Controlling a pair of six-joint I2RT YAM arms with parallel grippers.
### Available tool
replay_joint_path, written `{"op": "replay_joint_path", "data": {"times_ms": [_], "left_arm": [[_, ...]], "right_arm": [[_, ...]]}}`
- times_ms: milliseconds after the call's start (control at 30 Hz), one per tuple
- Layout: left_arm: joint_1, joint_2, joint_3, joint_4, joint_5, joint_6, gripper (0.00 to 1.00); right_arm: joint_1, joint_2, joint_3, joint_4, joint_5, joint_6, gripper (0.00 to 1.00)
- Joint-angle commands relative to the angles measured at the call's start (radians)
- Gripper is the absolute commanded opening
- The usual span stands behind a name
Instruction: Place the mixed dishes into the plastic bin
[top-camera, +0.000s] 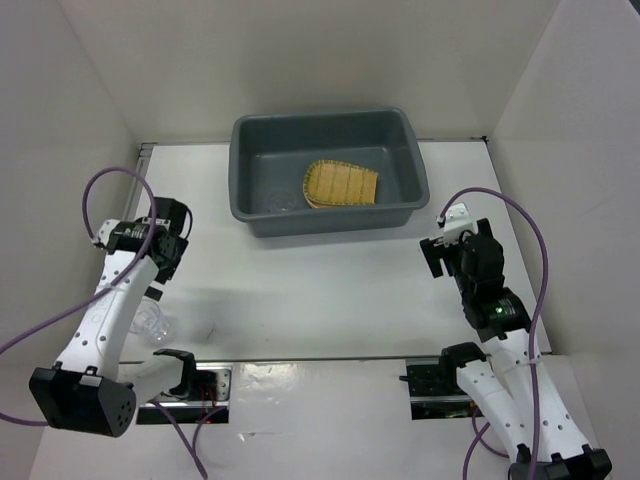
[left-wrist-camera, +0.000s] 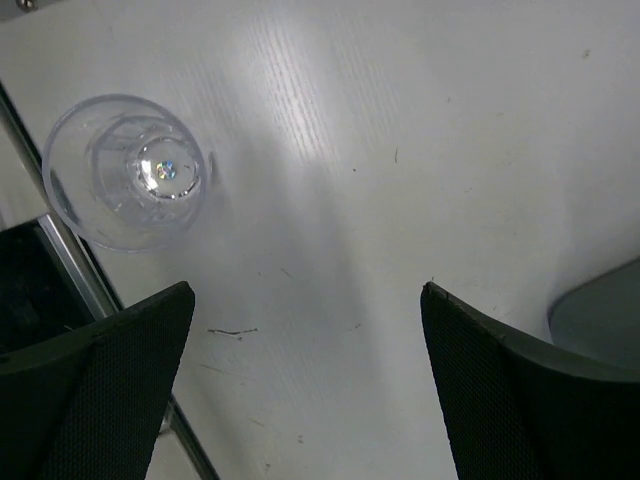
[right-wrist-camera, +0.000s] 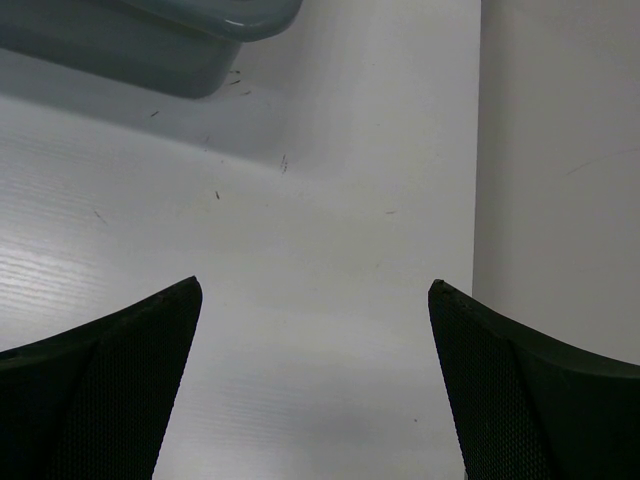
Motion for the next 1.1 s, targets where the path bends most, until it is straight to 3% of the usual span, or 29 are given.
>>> {"op": "replay_joint_path", "data": {"times_ms": [0, 100, 500, 900, 967, 1000, 1033, 1067], "left_arm": [[0.054, -0.004, -0.042, -0.005, 0.081, -0.095, 1.0], [0.129, 0.017, -0.114, 0.004, 0.141, -0.103, 1.0], [0.373, 0.072, -0.189, 0.127, 0.135, 0.076, 1.0], [0.467, 0.215, -0.217, 0.231, 0.204, 0.162, 1.0], [0.467, 0.226, -0.227, 0.243, 0.215, 0.171, 0.84], [0.478, 0.235, -0.227, 0.258, 0.215, 0.19, 0.34], [0.478, 0.235, -0.227, 0.259, 0.227, 0.199, 0.11], [0.488, 0.247, -0.227, 0.271, 0.227, 0.211, 0.0]], "right_arm": [[0.008, 0.001, -0.003, 0.038, -0.01, -0.002, 0.98], [0.008, -0.01, -0.003, 0.038, -0.01, -0.002, 0.98], [0.008, -0.01, -0.003, 0.038, 0.008, -0.002, 0.98], [0.008, -0.019, -0.012, 0.038, 0.017, -0.002, 0.98], [0.008, -0.019, -0.013, 0.038, 0.017, -0.002, 0.98], [0.008, -0.019, -0.013, 0.038, 0.017, -0.002, 0.98], [0.008, -0.019, -0.013, 0.038, 0.017, -0.002, 0.98], [0.008, -0.019, -0.013, 0.038, 0.017, -0.002, 0.98]]}}
